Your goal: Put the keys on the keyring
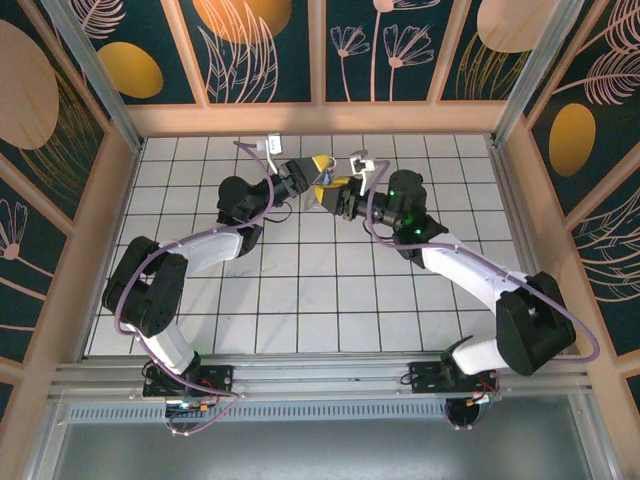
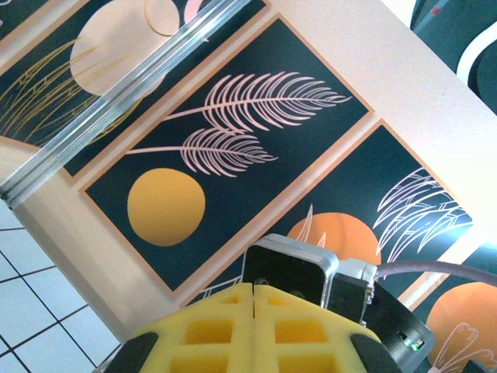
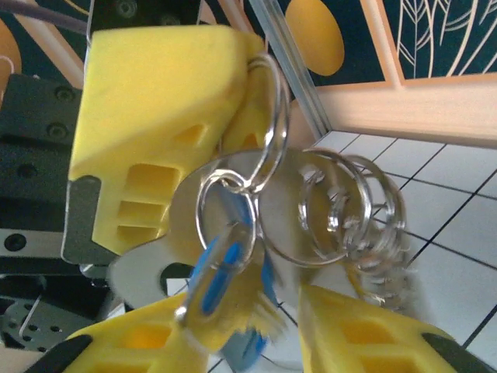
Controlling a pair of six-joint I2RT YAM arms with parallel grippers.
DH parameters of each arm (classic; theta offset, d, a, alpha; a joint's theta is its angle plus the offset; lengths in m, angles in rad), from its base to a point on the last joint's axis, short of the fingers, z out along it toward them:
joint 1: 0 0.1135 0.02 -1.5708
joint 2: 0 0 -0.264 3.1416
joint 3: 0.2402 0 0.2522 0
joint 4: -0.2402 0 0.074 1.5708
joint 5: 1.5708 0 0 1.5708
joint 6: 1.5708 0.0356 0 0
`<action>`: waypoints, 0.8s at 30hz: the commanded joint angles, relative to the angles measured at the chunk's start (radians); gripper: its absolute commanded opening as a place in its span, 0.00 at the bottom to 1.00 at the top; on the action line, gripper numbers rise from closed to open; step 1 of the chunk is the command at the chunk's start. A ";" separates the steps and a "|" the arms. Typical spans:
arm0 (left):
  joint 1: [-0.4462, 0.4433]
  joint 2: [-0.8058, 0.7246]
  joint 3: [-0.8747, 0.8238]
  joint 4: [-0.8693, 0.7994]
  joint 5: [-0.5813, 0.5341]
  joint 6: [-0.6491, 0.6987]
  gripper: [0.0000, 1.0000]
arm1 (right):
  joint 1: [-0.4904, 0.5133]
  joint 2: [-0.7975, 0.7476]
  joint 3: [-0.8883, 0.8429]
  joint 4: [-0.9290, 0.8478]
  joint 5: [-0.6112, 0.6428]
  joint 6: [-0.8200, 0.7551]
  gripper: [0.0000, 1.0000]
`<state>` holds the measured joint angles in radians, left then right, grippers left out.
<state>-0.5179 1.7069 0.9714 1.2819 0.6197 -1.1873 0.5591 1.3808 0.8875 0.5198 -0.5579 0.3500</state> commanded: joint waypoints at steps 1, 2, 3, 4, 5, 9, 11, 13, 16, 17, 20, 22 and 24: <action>-0.007 0.001 0.007 0.062 0.011 -0.002 0.00 | -0.049 -0.086 -0.051 -0.023 -0.031 -0.011 0.43; -0.007 0.014 0.007 0.062 0.013 -0.002 0.00 | -0.062 -0.106 -0.066 -0.024 -0.036 -0.008 0.44; -0.007 0.030 0.007 0.060 0.014 0.000 0.00 | -0.077 -0.129 -0.086 -0.022 -0.038 0.000 0.45; -0.007 0.032 0.007 0.060 0.015 0.001 0.00 | -0.096 -0.153 -0.105 -0.014 -0.044 0.011 0.46; -0.007 0.034 0.007 0.060 0.015 0.002 0.00 | -0.113 -0.172 -0.121 -0.002 -0.051 0.023 0.47; -0.007 0.041 0.007 0.059 0.017 0.005 0.00 | -0.170 -0.240 -0.162 0.050 -0.065 0.086 0.48; -0.007 0.041 0.007 0.057 0.017 0.009 0.00 | -0.181 -0.250 -0.158 0.072 -0.065 0.114 0.48; -0.006 0.041 0.006 0.056 0.017 0.010 0.00 | -0.181 -0.246 -0.142 0.094 -0.045 0.147 0.48; -0.007 0.040 0.007 0.056 0.013 0.011 0.00 | -0.181 -0.221 -0.124 0.156 -0.005 0.239 0.46; -0.007 0.041 0.007 0.056 0.010 0.012 0.00 | -0.181 -0.207 -0.119 0.182 0.002 0.275 0.46; -0.007 0.042 0.007 0.056 0.008 0.008 0.00 | -0.177 -0.165 -0.112 0.280 0.006 0.375 0.43; -0.007 0.042 0.007 0.054 0.007 0.009 0.00 | -0.171 -0.140 -0.106 0.330 0.007 0.417 0.41; -0.007 0.042 0.007 0.055 0.005 0.008 0.00 | -0.161 -0.117 -0.095 0.362 0.014 0.442 0.39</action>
<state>-0.5194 1.7477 0.9714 1.2827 0.6224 -1.1870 0.3843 1.2400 0.7494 0.7448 -0.5613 0.6933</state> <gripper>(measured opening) 0.050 0.399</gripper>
